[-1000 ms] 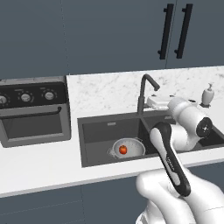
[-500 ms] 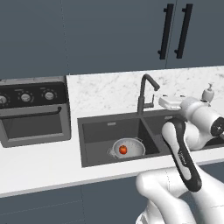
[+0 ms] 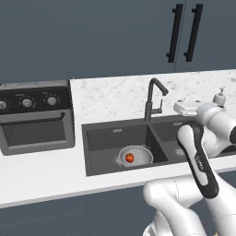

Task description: Put the colander in the sink, put the apple in the colander, and turn on the sink faucet and pour water over the colander.

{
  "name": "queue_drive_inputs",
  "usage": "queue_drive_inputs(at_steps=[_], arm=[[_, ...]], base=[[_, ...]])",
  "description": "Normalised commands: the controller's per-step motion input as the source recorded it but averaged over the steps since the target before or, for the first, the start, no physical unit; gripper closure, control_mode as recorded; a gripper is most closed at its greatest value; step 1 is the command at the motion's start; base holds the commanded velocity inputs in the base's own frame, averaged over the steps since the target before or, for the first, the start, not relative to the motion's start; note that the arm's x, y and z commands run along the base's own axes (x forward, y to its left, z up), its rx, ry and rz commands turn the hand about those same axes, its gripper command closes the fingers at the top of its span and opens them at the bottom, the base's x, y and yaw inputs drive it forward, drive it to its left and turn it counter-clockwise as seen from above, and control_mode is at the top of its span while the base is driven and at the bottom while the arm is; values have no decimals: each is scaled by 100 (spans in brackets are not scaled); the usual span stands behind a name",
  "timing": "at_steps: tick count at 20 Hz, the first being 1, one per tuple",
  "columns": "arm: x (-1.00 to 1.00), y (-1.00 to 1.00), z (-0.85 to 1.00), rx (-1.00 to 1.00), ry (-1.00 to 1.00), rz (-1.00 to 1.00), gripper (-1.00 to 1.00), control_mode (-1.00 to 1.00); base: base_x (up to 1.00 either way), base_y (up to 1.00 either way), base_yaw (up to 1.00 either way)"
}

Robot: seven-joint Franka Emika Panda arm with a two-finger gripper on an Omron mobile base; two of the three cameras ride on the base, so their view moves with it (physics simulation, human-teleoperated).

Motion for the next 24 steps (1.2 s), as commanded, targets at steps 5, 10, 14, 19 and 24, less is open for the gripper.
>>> queue_drive_inputs(at_steps=[5,10,14,19,24], arm=[[0,-3,0,0,0,0,-100,-100],[0,-5,0,0,2,0,-100,-100],[28,0,0,0,8,0,-100,-100],[52,0,-13,0,2,0,-100,-100],[43,0,-27,0,0,0,-100,-100]], base=[[0,0,0],[0,0,0],[0,0,0],[0,0,0],[0,0,0]])
